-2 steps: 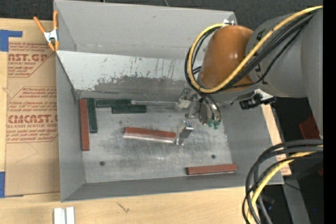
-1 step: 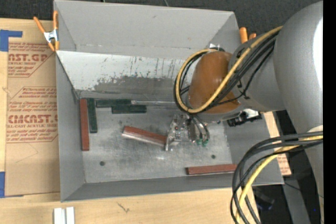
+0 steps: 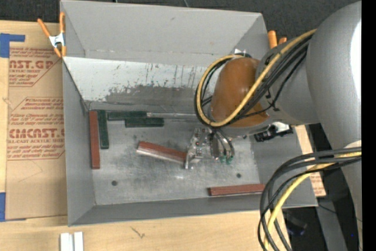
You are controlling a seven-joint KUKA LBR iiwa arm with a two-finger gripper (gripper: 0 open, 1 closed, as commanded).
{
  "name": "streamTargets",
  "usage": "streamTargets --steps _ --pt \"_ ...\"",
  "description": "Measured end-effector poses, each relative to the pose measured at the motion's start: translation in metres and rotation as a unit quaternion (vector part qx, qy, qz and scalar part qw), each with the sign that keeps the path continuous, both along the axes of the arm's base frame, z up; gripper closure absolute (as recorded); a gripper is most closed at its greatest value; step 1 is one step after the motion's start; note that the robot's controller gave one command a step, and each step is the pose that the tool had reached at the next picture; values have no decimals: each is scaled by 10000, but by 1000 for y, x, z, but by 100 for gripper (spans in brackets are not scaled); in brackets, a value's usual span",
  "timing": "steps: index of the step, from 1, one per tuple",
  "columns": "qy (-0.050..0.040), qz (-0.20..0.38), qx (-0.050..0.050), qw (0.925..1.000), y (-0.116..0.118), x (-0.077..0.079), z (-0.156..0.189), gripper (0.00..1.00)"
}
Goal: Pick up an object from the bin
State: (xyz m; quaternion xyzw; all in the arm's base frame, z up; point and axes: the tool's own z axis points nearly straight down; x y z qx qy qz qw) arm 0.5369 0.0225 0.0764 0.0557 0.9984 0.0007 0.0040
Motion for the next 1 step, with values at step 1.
streamTargets --steps 1 --pt "30 -44 -2 10000 1 12 132 100"
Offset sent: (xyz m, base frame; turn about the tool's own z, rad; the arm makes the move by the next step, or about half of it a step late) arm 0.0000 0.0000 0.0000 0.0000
